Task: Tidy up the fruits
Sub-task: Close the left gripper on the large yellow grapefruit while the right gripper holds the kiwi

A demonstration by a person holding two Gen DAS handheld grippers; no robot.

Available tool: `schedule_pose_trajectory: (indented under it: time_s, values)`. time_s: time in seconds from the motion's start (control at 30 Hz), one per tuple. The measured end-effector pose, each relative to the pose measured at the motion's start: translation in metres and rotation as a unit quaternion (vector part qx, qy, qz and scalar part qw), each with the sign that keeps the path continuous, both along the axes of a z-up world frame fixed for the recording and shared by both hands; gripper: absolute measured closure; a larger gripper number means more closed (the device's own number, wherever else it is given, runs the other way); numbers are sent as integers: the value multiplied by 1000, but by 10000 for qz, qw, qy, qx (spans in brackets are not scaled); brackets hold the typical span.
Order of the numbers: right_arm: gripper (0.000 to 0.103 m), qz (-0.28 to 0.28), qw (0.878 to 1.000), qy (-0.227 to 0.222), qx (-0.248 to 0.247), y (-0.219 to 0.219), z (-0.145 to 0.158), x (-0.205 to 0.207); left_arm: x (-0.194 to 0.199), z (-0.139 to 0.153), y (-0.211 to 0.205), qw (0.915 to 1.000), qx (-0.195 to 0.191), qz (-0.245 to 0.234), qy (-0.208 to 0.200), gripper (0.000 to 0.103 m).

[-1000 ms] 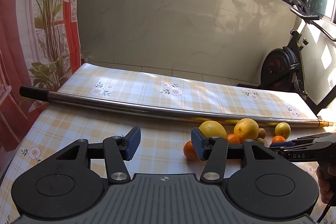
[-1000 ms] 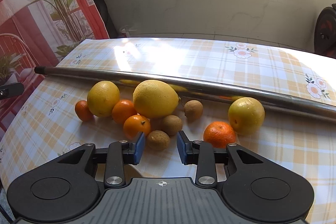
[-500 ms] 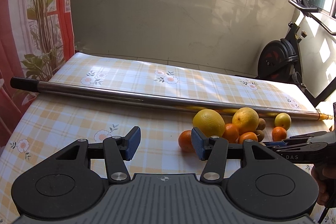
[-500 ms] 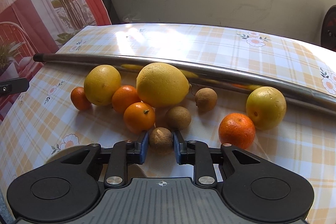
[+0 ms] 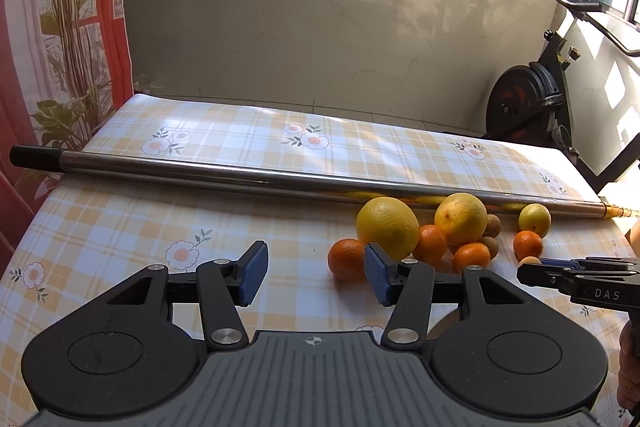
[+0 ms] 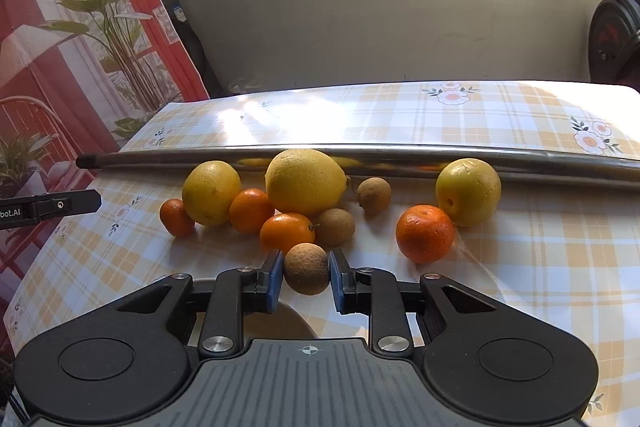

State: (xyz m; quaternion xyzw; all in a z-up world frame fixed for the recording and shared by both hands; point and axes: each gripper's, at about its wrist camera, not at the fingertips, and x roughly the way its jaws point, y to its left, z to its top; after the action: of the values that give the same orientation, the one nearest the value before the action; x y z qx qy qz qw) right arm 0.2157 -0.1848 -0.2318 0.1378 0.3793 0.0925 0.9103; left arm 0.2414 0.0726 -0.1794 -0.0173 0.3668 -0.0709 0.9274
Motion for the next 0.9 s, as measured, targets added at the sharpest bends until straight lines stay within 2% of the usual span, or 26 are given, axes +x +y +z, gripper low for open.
schedule_pose_trajectory:
  time_s: [0.33,0.9]
  values:
    - [80,-333,9992,-175,128,-14,6,-19,14,-19,-19,9995,90,-224,196,47]
    - [80,-649,9972,-207,297,-29,1,-34,36,-22,-42,9990,-31,-406,185,47]
